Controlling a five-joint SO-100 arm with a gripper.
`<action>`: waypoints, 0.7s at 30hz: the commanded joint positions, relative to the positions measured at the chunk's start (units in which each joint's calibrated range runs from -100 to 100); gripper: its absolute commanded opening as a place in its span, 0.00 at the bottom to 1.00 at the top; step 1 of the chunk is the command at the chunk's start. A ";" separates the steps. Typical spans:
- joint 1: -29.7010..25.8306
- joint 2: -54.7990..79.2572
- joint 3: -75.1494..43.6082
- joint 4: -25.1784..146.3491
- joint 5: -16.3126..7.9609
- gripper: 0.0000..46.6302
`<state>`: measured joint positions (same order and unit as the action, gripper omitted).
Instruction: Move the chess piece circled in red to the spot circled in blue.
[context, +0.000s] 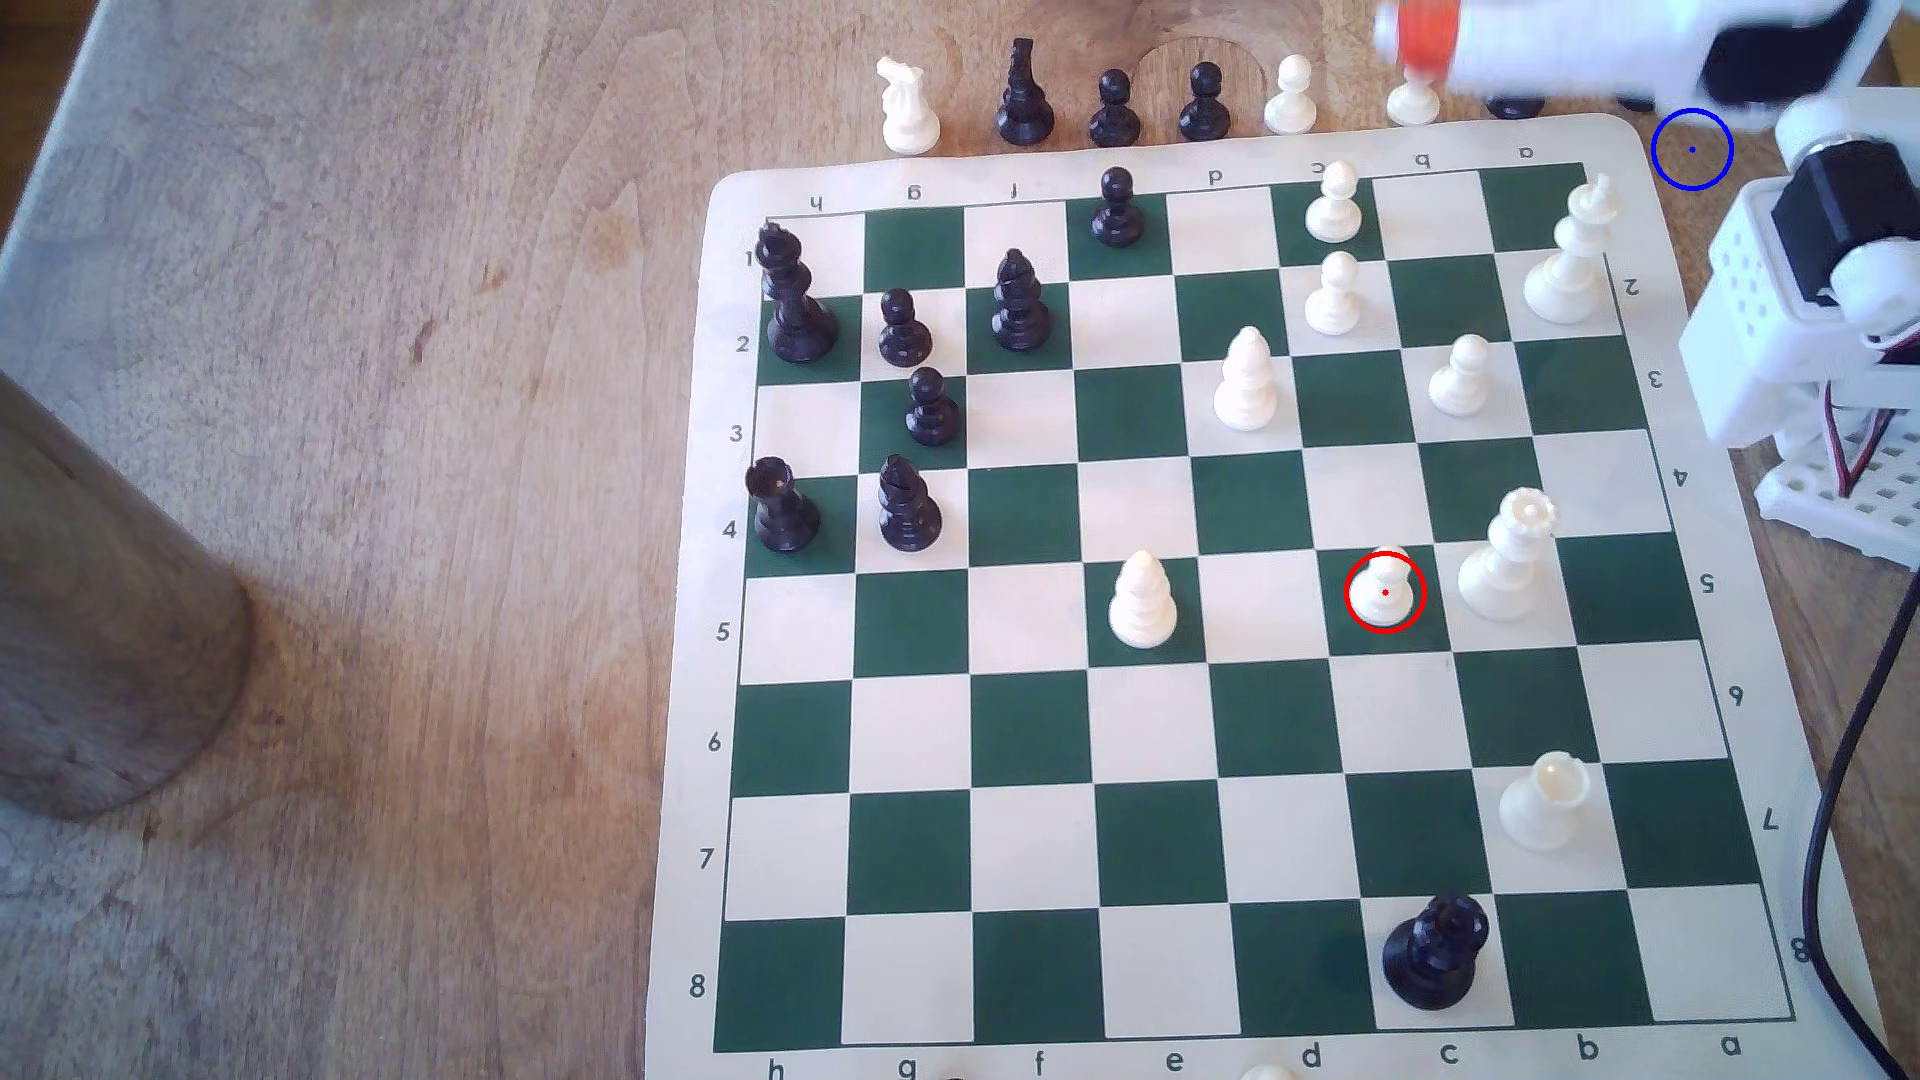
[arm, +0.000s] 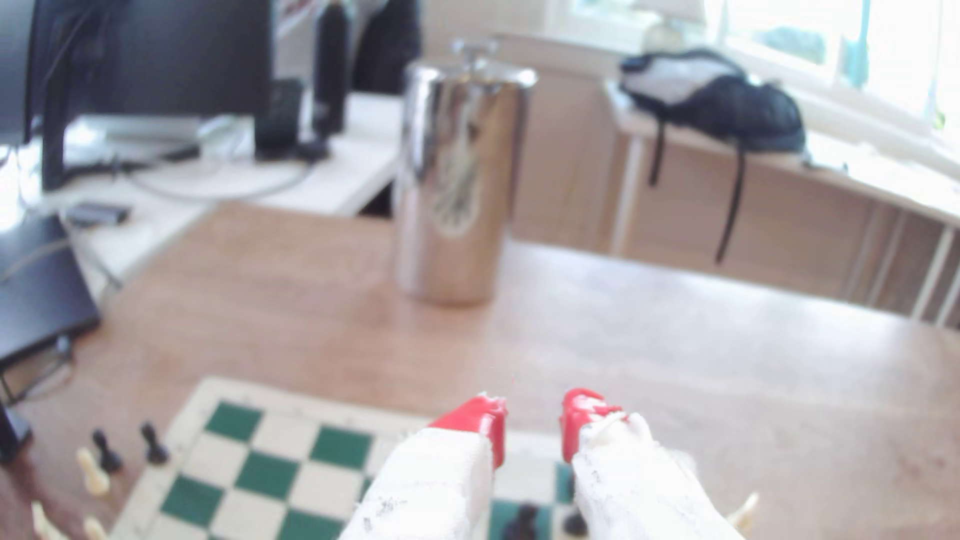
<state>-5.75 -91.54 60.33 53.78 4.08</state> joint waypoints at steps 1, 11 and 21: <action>-7.43 4.10 -6.74 12.64 0.15 0.13; -13.29 19.04 -8.01 22.46 -10.89 0.17; -15.25 24.90 -2.03 22.46 -12.50 0.35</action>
<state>-21.24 -68.83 56.35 78.57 -8.52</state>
